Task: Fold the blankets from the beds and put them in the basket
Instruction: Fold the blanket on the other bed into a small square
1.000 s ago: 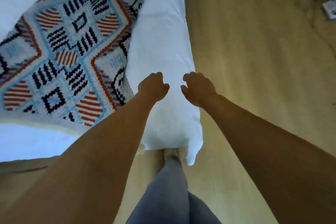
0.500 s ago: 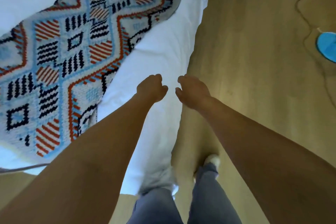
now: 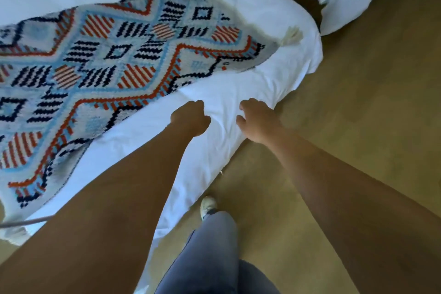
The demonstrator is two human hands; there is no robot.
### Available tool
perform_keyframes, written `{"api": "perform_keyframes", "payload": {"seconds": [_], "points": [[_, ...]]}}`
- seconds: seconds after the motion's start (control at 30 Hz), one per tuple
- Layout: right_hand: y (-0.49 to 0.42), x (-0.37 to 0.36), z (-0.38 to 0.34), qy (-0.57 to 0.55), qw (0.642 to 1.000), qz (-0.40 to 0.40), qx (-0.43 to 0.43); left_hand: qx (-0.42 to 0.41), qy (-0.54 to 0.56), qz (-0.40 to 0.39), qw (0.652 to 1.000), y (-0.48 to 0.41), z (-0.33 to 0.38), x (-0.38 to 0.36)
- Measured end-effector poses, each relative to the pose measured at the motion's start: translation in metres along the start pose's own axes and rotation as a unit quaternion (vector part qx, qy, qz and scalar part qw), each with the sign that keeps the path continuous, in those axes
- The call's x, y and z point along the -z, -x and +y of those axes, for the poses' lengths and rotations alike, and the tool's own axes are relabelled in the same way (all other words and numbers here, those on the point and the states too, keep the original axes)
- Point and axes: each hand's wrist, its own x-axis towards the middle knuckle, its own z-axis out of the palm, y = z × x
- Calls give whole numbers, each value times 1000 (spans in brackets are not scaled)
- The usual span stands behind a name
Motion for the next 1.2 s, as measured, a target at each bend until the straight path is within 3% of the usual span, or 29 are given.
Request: {"api": "perform_keyframes", "payload": {"seconds": [0.47, 0.67, 1.0, 1.2], "points": [[-306, 104, 44, 41, 989, -83, 116, 126, 133, -2, 983, -247, 28, 86], [-431, 136, 45, 73, 974, -91, 195, 208, 190, -8, 959, -342, 29, 115], [-672, 163, 24, 34, 939, -137, 313, 381, 269, 48, 884, -504, 24, 158], [-791, 135, -14, 120, 923, -59, 361, 432, 300, 209, 825, -601, -17, 176]]}}
